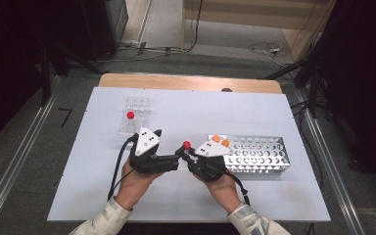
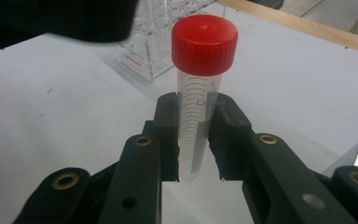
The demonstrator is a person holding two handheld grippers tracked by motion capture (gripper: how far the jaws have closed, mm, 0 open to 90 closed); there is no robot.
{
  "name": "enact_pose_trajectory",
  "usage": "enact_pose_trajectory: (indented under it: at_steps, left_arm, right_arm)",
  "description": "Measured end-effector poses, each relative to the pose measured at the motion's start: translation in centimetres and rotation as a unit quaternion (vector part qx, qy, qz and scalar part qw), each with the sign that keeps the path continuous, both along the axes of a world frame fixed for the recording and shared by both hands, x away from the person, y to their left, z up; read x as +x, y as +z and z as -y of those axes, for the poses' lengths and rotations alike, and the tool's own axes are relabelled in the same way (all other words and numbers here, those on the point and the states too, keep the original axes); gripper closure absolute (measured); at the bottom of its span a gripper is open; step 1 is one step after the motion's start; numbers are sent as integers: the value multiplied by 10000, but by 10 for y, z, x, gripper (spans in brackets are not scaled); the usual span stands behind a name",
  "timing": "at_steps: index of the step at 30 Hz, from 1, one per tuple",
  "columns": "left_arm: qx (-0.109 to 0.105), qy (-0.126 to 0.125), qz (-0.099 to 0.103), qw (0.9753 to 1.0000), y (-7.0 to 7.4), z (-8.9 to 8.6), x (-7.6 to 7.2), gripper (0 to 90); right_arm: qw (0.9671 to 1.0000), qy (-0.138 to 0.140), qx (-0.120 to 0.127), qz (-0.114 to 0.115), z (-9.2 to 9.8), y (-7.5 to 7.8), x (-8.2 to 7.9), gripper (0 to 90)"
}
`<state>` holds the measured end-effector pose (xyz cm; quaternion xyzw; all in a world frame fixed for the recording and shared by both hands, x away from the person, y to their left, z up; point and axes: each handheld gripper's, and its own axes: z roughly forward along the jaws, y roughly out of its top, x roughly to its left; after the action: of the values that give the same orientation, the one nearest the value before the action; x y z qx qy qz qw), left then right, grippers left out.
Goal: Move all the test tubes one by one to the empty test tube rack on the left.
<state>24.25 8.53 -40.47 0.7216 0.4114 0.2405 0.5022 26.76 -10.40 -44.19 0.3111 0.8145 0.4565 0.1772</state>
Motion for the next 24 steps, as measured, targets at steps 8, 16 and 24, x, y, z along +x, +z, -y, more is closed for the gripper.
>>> enact_pose_trajectory:
  at_steps: [8,16,24]
  left_arm:
    - [32,-307,-26,9995,-9,8,-3,348]
    - [88,-380,126,9992,-8,10,-7,648]
    - [157,-401,167,9989,-8,10,-8,695]
  right_arm:
    - [9998,206,30,36,-9,3,-7,711]
    - [9997,252,8,28,-11,3,-9,711]
    - [9996,268,30,19,-11,2,-9,656]
